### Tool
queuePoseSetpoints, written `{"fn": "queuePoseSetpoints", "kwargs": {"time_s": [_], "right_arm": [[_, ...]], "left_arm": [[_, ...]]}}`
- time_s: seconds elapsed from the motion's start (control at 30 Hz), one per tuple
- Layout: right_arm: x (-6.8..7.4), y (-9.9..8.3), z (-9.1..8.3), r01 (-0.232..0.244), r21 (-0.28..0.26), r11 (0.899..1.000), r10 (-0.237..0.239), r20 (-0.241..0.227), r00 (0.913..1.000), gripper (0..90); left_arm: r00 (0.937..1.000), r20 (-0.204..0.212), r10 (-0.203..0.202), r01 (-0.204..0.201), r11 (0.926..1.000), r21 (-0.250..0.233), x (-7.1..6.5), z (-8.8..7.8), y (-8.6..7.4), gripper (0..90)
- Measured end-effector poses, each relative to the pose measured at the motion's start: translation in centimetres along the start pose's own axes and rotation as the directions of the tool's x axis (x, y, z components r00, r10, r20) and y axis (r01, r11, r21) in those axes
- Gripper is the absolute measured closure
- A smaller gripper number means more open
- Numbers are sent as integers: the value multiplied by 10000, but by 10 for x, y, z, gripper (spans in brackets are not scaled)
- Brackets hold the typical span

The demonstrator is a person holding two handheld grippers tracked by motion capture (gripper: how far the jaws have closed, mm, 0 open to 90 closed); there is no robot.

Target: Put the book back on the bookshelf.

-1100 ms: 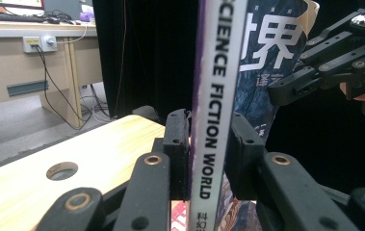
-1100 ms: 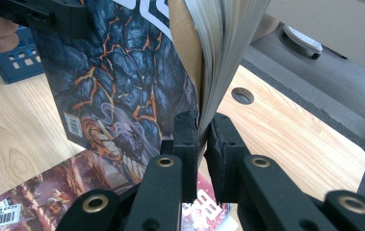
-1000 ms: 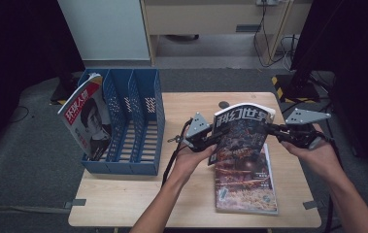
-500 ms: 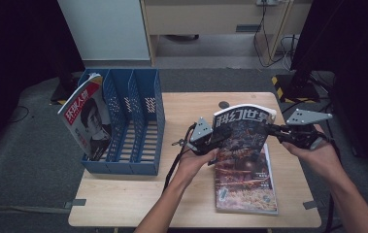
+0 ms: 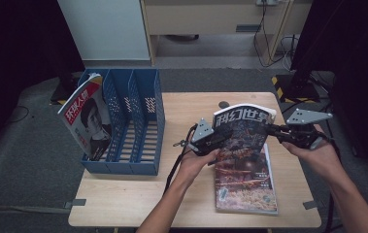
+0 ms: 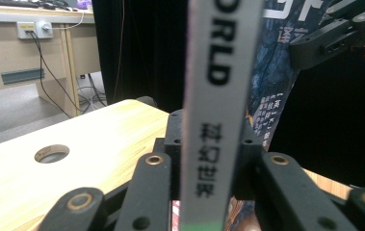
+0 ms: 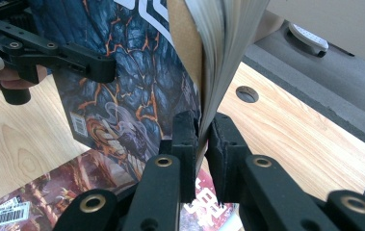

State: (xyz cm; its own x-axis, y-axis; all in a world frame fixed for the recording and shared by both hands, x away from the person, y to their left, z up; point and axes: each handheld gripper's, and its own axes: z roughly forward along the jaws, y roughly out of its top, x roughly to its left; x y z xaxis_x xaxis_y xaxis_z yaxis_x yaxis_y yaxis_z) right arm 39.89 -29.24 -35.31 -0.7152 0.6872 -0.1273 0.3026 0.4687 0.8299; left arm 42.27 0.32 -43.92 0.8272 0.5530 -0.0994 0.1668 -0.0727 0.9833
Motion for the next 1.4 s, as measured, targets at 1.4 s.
{"fn": "queuePoseSetpoints", "kwargs": {"time_s": [1.4], "right_arm": [[-1,-3,3,-311,-80,9995,311,91,9995,726]], "left_arm": [[9995,193,247,-247,9997,30,-10,1,-1,814]]}}
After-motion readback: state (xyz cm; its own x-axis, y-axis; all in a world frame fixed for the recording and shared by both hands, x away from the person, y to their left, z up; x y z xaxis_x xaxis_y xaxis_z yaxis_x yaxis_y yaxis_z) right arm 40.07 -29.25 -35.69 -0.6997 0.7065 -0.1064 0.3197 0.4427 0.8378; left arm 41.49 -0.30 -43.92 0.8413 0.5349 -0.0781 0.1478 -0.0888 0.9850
